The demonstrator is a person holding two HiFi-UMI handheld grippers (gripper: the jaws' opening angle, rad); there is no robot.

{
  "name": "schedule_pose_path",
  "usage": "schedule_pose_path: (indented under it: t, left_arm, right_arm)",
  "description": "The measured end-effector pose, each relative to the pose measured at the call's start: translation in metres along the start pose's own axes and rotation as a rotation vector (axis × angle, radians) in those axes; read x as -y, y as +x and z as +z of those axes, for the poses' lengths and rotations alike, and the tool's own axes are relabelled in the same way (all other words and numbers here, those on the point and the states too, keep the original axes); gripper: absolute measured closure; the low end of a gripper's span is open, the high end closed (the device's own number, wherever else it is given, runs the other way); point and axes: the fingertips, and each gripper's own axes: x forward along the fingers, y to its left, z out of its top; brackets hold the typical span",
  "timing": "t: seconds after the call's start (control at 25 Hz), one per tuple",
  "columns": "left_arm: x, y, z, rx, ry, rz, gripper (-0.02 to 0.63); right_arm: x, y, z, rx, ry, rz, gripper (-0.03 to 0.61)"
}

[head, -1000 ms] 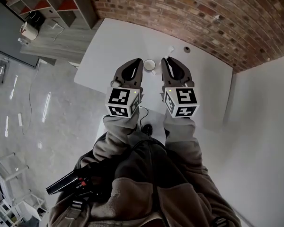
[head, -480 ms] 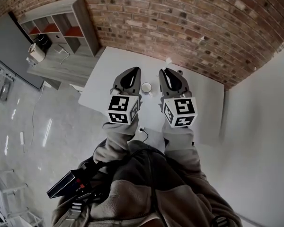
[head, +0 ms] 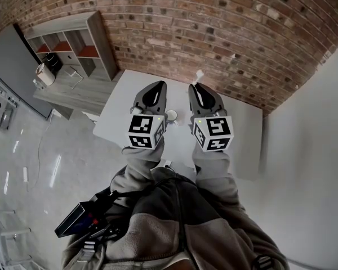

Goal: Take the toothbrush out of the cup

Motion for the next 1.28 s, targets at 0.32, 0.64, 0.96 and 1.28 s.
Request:
schedule_pose_path:
  t: [0.32,0.64,0.96,1.28]
  left_arm:
    - [-0.004,0.004,0.007,0.015,0.012,0.008,0.609]
    - [-0.01,0.008,0.006,0.015,0.017,0.018,0.609]
    - [-0.011,0.01,0.006,0.018,0.016,0.024,0.609]
    - [-0.009,0.015,0.002,0.001,0.014,0.023,0.609]
  right_arm:
    - [0.004,0.006,0.009,0.023,-0.01,-0.001,0.53]
    - [0.007,0.012,0.009,0.027,-0.021,-0.009,0.531]
    - [0.008,0.014,0.009,0.027,-0.035,-0.016,0.531]
    - [0.015,0.014,0.004,0.016,-0.027,-0.02,0.531]
